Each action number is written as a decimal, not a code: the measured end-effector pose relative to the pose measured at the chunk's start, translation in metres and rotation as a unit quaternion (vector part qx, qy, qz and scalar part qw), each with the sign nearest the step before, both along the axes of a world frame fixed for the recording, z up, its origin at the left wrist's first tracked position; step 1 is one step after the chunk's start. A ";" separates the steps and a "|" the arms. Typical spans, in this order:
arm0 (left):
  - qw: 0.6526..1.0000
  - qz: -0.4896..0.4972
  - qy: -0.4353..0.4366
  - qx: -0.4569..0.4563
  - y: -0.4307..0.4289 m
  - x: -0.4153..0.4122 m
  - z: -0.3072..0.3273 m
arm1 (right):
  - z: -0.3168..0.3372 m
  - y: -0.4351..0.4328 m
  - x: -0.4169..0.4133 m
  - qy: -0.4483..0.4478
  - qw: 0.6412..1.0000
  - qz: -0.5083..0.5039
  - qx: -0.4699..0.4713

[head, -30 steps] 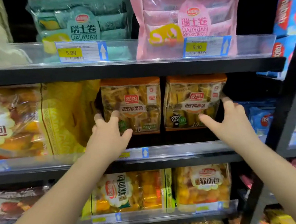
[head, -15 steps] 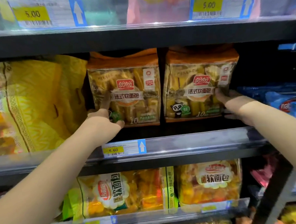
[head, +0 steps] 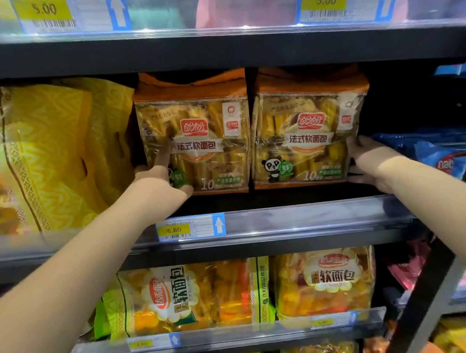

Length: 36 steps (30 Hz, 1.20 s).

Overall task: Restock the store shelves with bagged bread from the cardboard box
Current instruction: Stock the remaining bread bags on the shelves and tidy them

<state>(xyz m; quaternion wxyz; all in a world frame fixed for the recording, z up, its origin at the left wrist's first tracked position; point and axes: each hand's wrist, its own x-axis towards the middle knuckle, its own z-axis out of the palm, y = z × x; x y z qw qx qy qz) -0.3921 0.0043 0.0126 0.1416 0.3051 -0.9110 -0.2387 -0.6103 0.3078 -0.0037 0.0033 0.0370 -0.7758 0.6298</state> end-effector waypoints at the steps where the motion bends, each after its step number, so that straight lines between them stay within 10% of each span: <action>1: 1.000 -0.001 -0.001 0.000 0.000 0.000 0.000 | 0.000 0.000 -0.001 0.000 1.000 -0.004 0.000; 36: 0.999 -0.037 -0.003 -0.029 -0.005 0.000 -0.005 | -0.003 -0.001 0.002 0.131 0.971 -0.005 0.198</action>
